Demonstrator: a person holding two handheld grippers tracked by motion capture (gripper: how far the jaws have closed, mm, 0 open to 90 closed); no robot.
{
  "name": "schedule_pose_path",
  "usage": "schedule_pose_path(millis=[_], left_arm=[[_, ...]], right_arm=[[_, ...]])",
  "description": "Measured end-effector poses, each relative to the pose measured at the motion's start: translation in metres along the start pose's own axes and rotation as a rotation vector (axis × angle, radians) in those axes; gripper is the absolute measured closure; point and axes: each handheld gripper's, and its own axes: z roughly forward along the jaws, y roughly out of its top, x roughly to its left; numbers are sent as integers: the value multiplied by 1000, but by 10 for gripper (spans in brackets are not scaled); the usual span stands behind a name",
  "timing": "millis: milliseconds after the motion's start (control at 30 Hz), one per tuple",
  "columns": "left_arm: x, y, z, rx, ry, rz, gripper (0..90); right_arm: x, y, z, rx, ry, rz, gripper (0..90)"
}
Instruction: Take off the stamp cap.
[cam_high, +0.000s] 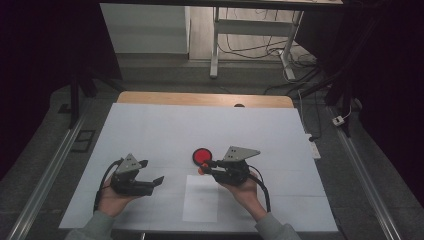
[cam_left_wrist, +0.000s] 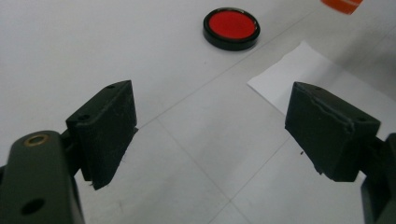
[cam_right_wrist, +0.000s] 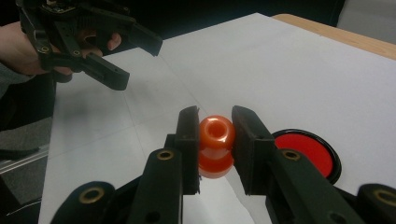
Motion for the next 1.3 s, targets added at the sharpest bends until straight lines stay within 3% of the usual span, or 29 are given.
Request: schedule_pose_path(millis=[333,533,1300], left_arm=[[-11,13,8,-3,-22,46,173],[-15,19,9,-18,-40,48,174],[-26,33,27,-3,-65,82,174]], right_arm=[[0,0,0,3,3,1,728],[0,0,0,-1,2,3,728],[0,0,0,-2,1,2,728]])
